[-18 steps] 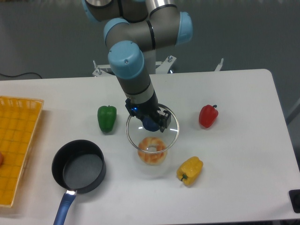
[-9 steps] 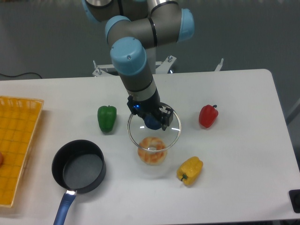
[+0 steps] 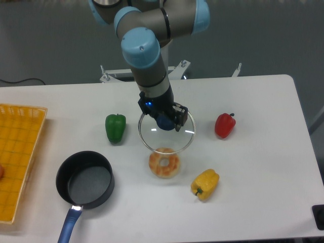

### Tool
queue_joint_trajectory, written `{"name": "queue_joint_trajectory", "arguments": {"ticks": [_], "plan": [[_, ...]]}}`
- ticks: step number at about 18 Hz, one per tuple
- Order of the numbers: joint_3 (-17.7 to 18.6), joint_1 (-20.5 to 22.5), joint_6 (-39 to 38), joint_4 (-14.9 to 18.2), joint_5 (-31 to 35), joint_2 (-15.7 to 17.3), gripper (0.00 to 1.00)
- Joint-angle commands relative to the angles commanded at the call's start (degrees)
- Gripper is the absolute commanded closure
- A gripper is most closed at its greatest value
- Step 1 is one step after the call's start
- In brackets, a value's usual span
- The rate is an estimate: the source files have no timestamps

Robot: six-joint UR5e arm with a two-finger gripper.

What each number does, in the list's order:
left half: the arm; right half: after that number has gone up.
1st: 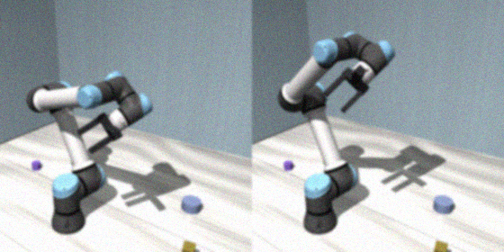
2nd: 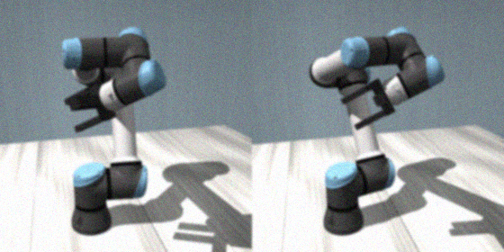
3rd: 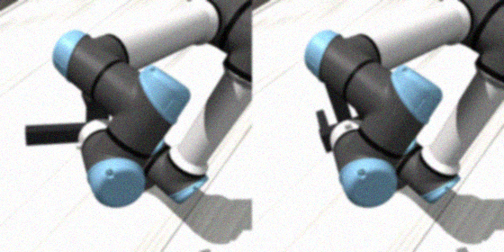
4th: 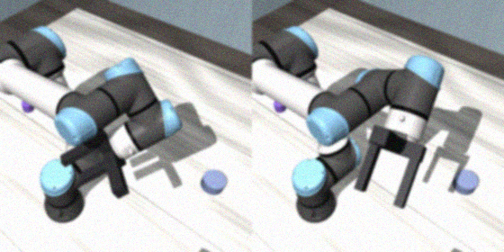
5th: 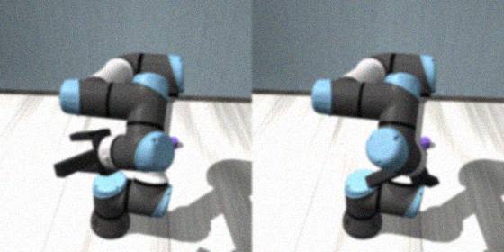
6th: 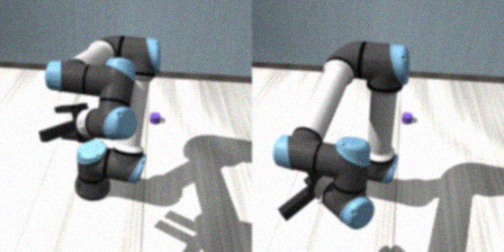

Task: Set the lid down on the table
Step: 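Raise the held glass lid and move it toward the red pepper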

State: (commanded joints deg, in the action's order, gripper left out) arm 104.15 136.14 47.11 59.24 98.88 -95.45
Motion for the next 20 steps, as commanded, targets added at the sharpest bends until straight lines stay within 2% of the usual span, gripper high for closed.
{"name": "queue_joint_trajectory", "arguments": {"ticks": [8,15,20], "plan": [[5.71,0.53,1.67,-5.53,0.09,1.5,0.4],[8.7,2.02,5.0,-7.03,0.09,2.55,0.4],[11.69,3.16,6.41,-9.66,0.09,3.08,0.4]]}}
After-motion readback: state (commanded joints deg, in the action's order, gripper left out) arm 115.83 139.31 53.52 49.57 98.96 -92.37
